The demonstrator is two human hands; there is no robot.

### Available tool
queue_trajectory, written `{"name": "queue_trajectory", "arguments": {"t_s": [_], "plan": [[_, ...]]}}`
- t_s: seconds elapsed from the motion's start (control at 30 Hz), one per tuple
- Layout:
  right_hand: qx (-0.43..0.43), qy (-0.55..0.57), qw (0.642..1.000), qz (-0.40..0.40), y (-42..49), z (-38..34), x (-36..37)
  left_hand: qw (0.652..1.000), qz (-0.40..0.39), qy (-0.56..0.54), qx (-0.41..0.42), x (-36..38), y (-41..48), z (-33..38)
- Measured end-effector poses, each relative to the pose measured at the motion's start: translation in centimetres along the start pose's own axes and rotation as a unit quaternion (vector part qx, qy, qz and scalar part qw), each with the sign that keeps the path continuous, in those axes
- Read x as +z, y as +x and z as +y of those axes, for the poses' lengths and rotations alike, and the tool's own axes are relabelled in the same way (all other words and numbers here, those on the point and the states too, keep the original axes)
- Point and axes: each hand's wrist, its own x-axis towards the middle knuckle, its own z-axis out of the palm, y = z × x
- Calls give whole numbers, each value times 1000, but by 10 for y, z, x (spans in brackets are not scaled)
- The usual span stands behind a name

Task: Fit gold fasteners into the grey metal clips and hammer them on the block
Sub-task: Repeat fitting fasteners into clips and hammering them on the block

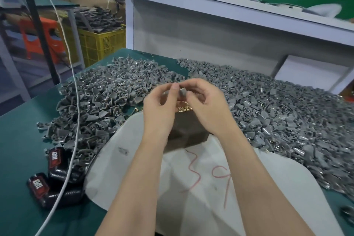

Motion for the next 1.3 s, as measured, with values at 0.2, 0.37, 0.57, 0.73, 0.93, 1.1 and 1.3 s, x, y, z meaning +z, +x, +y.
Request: {"name": "queue_trajectory", "arguments": {"t_s": [0.2, 0.37, 0.57, 0.73, 0.93, 1.1, 1.3], "plan": [[32, 51, 998, 11, -11, 10, -10, 997, -63, -1, -32, 4, -5, -1], [186, -192, 960, 85, 8, 34, -24, 999, 20, 8, -34, 1, -3, -3], [301, -331, 890, -89, 47, 55, 11, 991, 127, 7, -31, -4, 3, -6], [348, -403, 833, -151, 73, 65, 37, 980, 192, -42, -43, -6, 6, -8], [336, -441, 808, -199, 88, 72, 51, 977, 201, -56, -48, -5, 7, -10], [346, -432, 812, -185, 85, 69, 50, 985, 170, -26, -31, -4, 7, -12], [293, -241, 925, 26, 73, 57, 30, 992, 86, 97, 5, -4, 5, -18]]}}
